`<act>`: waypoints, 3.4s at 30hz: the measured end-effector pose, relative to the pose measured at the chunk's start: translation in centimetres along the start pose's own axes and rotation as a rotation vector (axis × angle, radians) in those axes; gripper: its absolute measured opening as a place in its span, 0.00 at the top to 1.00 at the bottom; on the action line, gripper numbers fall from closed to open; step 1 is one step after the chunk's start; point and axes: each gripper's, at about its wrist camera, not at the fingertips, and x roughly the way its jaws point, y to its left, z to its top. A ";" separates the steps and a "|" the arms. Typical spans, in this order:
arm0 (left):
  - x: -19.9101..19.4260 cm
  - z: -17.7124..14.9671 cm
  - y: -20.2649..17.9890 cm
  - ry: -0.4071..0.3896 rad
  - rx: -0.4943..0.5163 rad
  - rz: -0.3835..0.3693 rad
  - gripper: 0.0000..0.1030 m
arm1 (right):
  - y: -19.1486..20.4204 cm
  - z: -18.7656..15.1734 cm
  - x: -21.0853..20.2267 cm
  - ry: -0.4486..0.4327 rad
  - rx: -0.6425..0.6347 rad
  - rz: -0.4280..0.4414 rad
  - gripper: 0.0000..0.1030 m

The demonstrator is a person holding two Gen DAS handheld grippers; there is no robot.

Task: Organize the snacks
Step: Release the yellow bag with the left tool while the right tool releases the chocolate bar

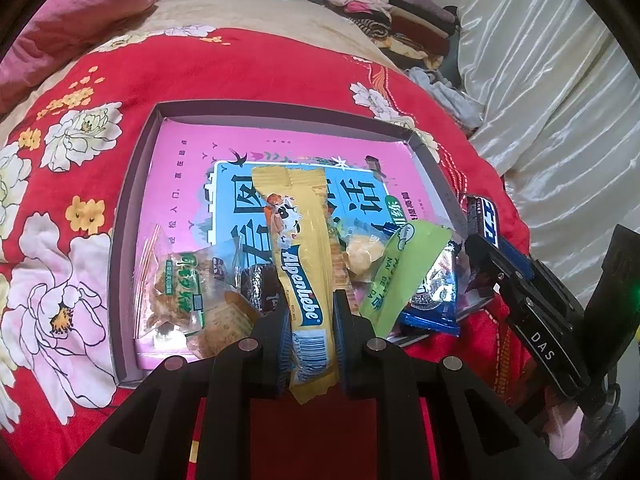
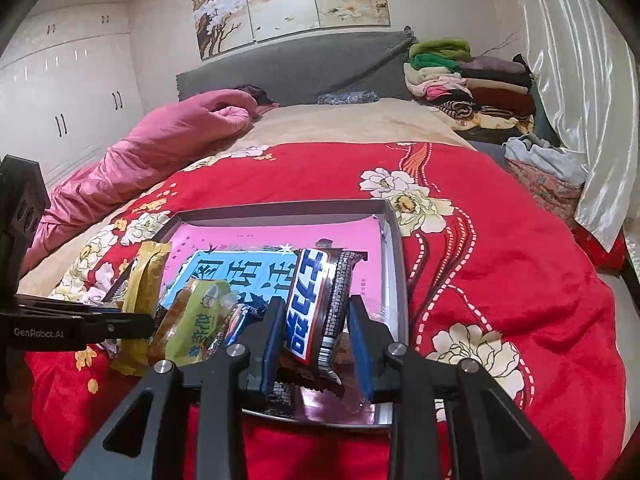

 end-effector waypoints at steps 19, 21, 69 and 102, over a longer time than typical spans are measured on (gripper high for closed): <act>0.6 0.1 -0.2 0.001 0.010 0.015 0.81 | 0.5 -0.1 0.5 0.016 -0.028 -0.012 0.69; 0.6 0.1 -0.2 0.001 0.010 0.016 0.81 | 0.8 -0.2 0.7 0.023 -0.039 -0.009 0.69; 0.4 0.2 0.1 0.004 -0.003 0.019 0.81 | 1.8 -0.5 2.7 0.041 -0.074 0.040 0.69; 0.1 0.5 -0.8 0.001 0.012 0.004 0.55 | 1.8 -1.0 1.1 0.054 -0.049 0.126 0.68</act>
